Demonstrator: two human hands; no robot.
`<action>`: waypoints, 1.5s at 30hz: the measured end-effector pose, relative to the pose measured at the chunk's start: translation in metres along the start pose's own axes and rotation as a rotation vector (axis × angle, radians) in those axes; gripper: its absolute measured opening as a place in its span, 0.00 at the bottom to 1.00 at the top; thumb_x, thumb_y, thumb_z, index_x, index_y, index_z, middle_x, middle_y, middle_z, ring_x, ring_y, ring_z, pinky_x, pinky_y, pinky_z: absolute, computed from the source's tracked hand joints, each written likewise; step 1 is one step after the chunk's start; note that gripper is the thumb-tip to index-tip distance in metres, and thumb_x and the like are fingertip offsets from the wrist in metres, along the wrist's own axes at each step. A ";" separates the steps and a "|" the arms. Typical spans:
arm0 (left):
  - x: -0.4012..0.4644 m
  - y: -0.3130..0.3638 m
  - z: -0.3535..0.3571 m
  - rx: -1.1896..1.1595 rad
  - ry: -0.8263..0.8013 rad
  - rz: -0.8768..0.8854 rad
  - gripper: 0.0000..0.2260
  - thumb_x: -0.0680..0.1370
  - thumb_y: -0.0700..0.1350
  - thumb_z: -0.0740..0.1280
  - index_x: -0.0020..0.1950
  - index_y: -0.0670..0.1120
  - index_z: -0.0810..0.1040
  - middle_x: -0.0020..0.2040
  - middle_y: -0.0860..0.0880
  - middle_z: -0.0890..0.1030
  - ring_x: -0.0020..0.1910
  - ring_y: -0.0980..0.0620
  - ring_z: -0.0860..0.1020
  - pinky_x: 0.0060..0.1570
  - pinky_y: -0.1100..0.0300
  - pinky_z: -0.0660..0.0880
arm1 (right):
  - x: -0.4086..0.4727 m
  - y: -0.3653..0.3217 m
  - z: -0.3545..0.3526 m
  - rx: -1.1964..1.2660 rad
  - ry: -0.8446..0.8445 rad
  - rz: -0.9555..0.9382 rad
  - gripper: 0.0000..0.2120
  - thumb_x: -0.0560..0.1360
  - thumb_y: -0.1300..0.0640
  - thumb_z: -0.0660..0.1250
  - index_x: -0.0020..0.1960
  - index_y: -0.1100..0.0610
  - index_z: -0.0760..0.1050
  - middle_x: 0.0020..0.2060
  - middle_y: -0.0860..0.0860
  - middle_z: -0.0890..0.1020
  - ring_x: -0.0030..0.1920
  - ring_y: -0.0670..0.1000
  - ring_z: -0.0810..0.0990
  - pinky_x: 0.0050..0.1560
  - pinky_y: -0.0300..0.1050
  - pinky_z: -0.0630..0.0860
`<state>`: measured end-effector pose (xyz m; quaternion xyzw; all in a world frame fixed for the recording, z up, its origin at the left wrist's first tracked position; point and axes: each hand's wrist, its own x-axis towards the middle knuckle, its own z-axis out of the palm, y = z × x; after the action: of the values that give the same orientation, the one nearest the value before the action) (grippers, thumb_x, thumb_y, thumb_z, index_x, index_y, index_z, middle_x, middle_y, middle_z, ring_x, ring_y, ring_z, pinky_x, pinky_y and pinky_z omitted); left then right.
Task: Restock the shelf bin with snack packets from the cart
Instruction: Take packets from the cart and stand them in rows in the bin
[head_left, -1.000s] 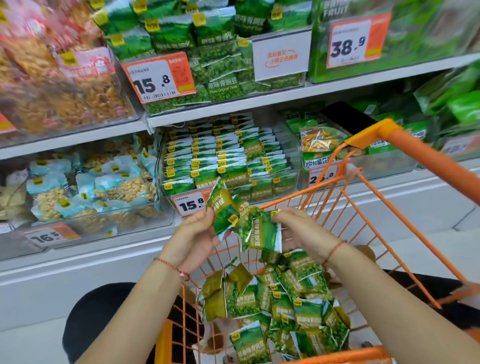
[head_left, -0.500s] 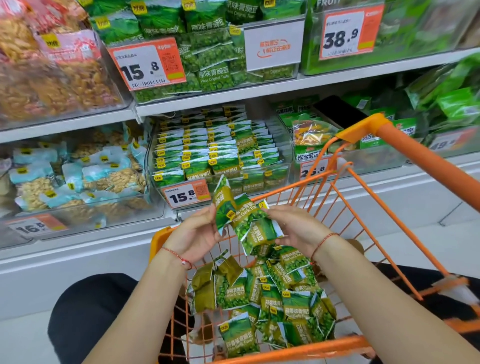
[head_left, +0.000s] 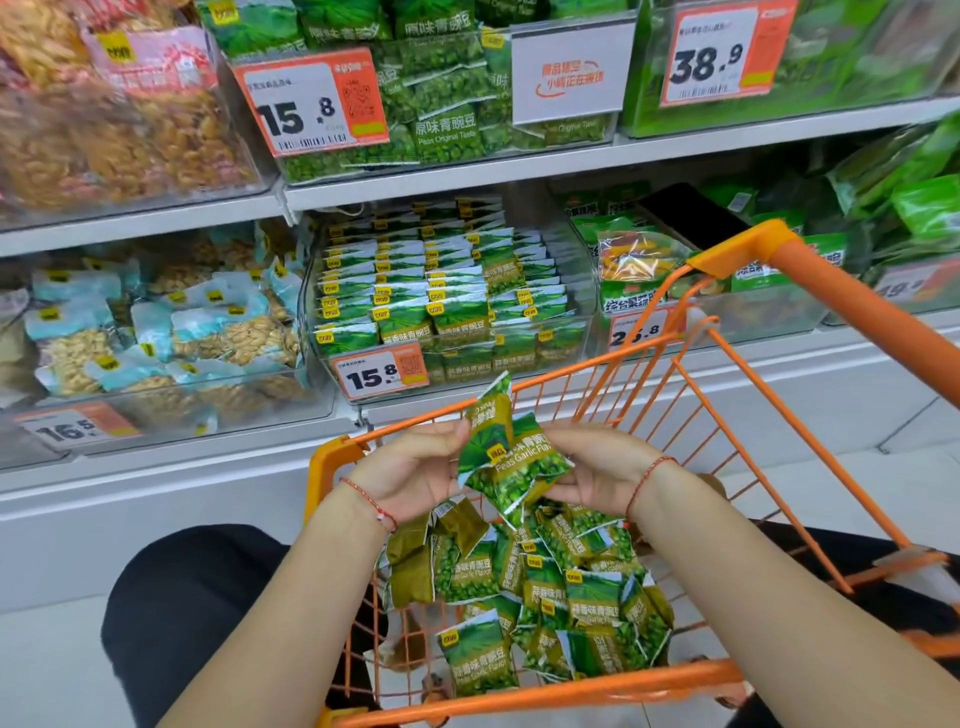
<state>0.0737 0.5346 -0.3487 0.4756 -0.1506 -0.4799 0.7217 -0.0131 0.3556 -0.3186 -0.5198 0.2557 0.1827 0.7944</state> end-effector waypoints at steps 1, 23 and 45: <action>0.001 0.000 0.001 0.008 0.064 -0.006 0.41 0.63 0.50 0.81 0.68 0.33 0.70 0.69 0.33 0.69 0.67 0.34 0.70 0.66 0.38 0.66 | 0.000 0.000 0.001 0.037 -0.003 0.010 0.04 0.77 0.58 0.64 0.46 0.57 0.76 0.35 0.48 0.83 0.28 0.45 0.82 0.24 0.35 0.75; -0.004 0.007 0.004 0.096 0.234 0.187 0.30 0.61 0.54 0.80 0.51 0.34 0.78 0.48 0.43 0.81 0.48 0.48 0.79 0.51 0.57 0.76 | -0.003 -0.004 0.000 0.066 -0.005 -0.118 0.07 0.78 0.51 0.63 0.50 0.54 0.75 0.40 0.47 0.77 0.37 0.44 0.79 0.39 0.43 0.81; -0.015 0.020 0.017 -0.127 0.401 0.283 0.18 0.74 0.48 0.67 0.61 0.42 0.73 0.47 0.46 0.84 0.38 0.50 0.83 0.29 0.63 0.79 | 0.009 -0.001 -0.003 0.061 0.166 -0.179 0.42 0.68 0.59 0.73 0.76 0.61 0.54 0.68 0.57 0.68 0.67 0.54 0.64 0.39 0.46 0.81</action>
<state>0.0657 0.5402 -0.3202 0.4891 -0.0389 -0.2788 0.8255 -0.0064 0.3529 -0.3240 -0.5294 0.2786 0.0598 0.7991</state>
